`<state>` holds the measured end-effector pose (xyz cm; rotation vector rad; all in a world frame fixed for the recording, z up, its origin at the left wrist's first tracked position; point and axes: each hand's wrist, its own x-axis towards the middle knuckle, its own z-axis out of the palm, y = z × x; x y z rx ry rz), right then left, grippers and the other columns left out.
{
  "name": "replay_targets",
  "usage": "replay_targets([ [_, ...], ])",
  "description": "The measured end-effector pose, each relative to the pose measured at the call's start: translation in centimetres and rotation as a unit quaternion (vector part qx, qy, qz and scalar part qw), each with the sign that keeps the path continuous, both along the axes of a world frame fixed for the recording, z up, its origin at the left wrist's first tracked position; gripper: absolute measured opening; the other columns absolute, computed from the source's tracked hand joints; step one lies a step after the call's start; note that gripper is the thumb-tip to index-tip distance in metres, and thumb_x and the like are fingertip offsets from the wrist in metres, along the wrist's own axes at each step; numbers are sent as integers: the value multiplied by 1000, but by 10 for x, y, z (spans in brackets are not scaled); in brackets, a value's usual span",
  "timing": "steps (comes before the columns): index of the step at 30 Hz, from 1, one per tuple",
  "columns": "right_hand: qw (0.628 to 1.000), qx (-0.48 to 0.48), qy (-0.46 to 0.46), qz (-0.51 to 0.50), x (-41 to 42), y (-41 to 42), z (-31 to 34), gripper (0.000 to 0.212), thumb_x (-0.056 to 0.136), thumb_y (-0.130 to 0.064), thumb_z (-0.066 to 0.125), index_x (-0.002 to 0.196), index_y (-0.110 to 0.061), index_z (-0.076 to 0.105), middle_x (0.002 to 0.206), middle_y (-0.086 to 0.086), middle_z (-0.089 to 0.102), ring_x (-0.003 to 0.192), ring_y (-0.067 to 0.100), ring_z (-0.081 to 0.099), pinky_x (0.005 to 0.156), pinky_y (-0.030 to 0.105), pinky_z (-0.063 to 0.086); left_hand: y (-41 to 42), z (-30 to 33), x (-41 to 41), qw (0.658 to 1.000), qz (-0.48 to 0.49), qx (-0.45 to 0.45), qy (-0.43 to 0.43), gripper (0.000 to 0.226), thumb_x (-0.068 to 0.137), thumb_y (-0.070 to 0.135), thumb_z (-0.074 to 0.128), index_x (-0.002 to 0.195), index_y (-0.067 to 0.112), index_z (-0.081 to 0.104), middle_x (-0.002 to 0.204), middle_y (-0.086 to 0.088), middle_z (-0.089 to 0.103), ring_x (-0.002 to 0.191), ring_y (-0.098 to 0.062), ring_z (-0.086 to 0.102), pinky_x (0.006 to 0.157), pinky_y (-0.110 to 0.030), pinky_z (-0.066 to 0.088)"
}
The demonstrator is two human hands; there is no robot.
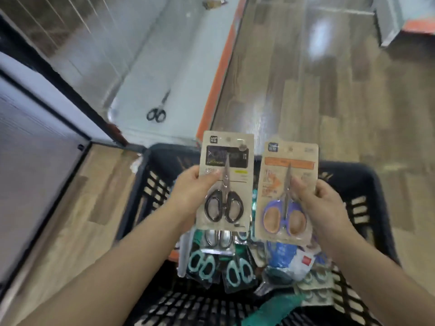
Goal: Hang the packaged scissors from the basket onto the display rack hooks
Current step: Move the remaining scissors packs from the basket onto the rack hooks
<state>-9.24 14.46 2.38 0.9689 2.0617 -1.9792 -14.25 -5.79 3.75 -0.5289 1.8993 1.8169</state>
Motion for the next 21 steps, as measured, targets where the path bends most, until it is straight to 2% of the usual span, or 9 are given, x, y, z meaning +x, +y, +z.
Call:
replay_targets([
  [2, 1000, -5, 17, 13, -19, -10, 61, 15, 91, -34, 57, 94, -21, 61, 87, -1, 73, 77, 15, 70, 69, 35, 54, -12, 60, -9, 1000, 17, 6, 15, 14, 89, 20, 62, 98, 11, 66, 86, -6, 74, 71, -13, 71, 58, -23, 56],
  [4, 999, -5, 38, 37, -39, -22, 134, 11, 91, -34, 57, 90, -23, 60, 82, -5, 72, 72, 10, 69, 67, 31, 51, -26, 133, -19, 999, 35, 3, 32, 14, 89, 19, 62, 98, 10, 67, 90, -8, 74, 77, -16, 72, 65, -26, 57],
  [6, 995, 1, 62, 74, -61, -37, 217, 15, 91, -34, 58, 93, -21, 63, 84, 2, 73, 74, 22, 69, 74, 38, 52, -43, 212, -31, 996, 55, -1, 66, 10, 90, 18, 61, 94, 11, 67, 88, -7, 74, 72, -10, 71, 61, -21, 54],
  [8, 988, -12, 99, 120, -79, -54, 302, 26, 93, -34, 55, 101, -11, 64, 74, 13, 69, 57, 41, 60, 62, 38, 49, -60, 293, -43, 991, 86, -4, 99, 10, 90, 19, 61, 86, 13, 68, 81, -2, 74, 65, -7, 69, 60, -21, 51],
  [10, 978, -15, 135, 156, -94, -69, 382, 32, 93, -37, 54, 103, -8, 65, 58, 6, 62, 42, 25, 52, 50, 29, 41, -76, 371, -48, 987, 105, -15, 124, 14, 88, 26, 63, 84, 14, 69, 80, -2, 74, 70, -12, 69, 67, -28, 54],
  [13, 966, -21, 191, 172, -110, -88, 490, 21, 91, -30, 59, 94, -11, 66, 64, -4, 62, 53, 7, 55, 54, 22, 44, -99, 482, -43, 975, 148, -24, 164, 16, 83, 30, 70, 85, 14, 71, 91, -9, 74, 85, -26, 68, 86, -44, 52],
  [17, 947, -33, 235, 215, -101, -111, 600, 10, 91, -26, 59, 87, -19, 65, 79, -1, 68, 73, 15, 62, 73, 32, 49, -126, 592, -9, 961, 183, -16, 206, 10, 88, 18, 64, 91, 11, 71, 96, -13, 73, 91, -31, 67, 93, -48, 50],
  [19, 937, -30, 264, 228, -86, -124, 639, 11, 91, -25, 60, 83, -19, 65, 79, 1, 67, 75, 19, 62, 76, 36, 47, -136, 632, 16, 948, 213, -14, 234, 12, 89, 14, 62, 96, 7, 69, 92, -11, 74, 89, -30, 69, 87, -42, 53],
  [21, 927, -47, 277, 250, -68, -137, 667, 13, 90, -25, 61, 93, -13, 66, 85, 4, 69, 78, 21, 63, 78, 38, 49, -144, 664, 49, 933, 251, -26, 257, 10, 89, 12, 62, 94, 6, 67, 79, -4, 74, 72, -18, 69, 67, -27, 55],
])
